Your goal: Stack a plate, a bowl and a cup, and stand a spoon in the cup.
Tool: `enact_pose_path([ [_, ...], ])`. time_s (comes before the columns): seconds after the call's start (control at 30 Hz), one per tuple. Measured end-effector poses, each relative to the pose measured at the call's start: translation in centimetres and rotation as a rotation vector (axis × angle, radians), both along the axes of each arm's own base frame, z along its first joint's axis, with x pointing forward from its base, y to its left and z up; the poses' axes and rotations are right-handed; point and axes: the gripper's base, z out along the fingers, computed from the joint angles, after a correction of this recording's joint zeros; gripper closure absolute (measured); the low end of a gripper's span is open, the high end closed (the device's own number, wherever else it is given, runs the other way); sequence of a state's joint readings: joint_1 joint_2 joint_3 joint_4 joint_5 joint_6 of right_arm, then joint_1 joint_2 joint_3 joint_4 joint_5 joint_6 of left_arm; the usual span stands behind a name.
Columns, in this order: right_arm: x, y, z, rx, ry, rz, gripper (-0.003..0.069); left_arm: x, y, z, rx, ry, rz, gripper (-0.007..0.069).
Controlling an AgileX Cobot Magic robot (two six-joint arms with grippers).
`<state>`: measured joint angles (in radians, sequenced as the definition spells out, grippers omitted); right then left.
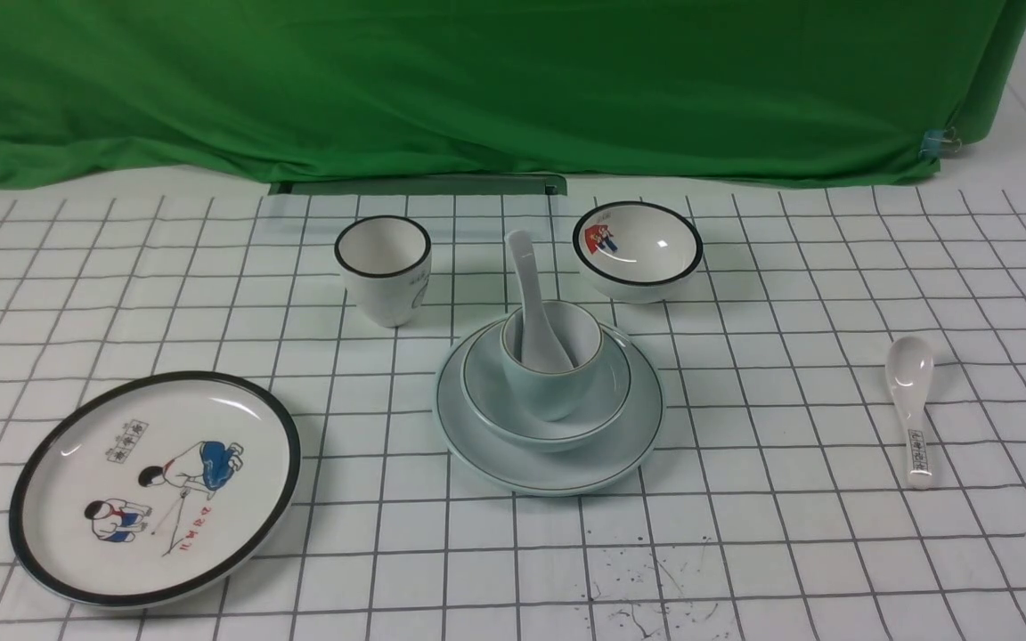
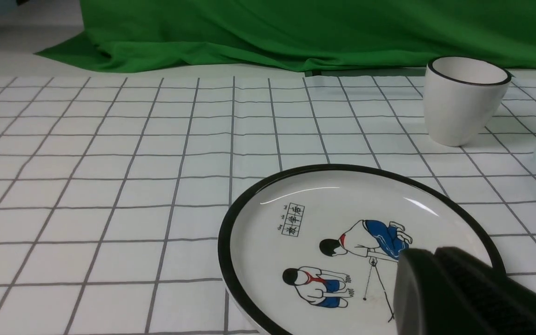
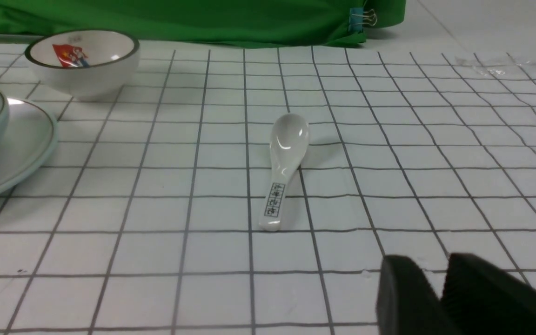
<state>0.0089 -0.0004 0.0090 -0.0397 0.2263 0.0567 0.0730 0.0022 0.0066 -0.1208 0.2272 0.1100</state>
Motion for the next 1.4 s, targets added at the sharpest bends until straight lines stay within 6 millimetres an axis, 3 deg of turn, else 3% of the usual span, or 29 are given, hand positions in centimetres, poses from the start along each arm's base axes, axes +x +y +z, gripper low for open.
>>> enact_pose_path([
  [1.4,0.00,0.00,0.00,0.000,0.000,0.000,0.0419,0.00,0.01,0.00,0.007,0.000,0.001,0.0653],
])
